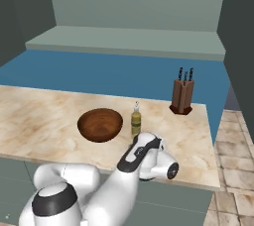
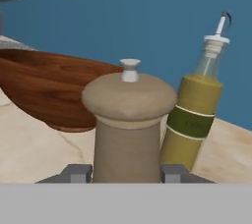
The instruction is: Retrieve the bottle and the shaker from the cabinet and place them next to the mixing bowl on the counter. Then add garlic from the fridge to the mixing bowl.
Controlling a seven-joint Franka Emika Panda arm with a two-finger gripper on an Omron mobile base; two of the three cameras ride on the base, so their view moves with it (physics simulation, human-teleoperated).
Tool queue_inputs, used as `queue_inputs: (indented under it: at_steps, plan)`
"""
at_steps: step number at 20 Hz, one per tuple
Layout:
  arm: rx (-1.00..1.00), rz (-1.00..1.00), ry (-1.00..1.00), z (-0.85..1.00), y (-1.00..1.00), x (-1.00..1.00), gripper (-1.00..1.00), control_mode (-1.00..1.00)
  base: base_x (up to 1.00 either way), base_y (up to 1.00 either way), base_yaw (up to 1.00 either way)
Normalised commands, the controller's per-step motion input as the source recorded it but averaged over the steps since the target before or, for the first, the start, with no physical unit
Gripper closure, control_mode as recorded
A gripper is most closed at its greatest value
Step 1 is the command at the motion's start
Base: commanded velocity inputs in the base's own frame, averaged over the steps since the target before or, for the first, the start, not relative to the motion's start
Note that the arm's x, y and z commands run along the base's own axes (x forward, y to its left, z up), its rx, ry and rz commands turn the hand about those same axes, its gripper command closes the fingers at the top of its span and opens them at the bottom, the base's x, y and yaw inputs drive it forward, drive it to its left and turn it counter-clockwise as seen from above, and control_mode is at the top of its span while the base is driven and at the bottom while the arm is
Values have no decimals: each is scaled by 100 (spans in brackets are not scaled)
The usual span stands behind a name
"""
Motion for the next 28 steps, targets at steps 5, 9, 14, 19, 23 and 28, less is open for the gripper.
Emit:
queue_inputs:
  at_steps: [5, 9, 14, 19, 23, 28]
  plan:
    - [0, 10, 14, -24, 17, 42, 100, -100, 0, 0, 0]
    - [0, 10, 16, -24, 6, 43, 100, -100, 0, 0, 0]
    - [2, 5, 2, -31, 22, 2, 100, -100, 0, 0, 0]
    - [3, -4, -8, -47, 23, 2, 100, -100, 0, 0, 0]
    - [0, -7, -1, -25, 39, 17, 100, -100, 0, 0, 0]
    - [0, -2, 0, -29, 36, 8, 100, -100, 0, 0, 0]
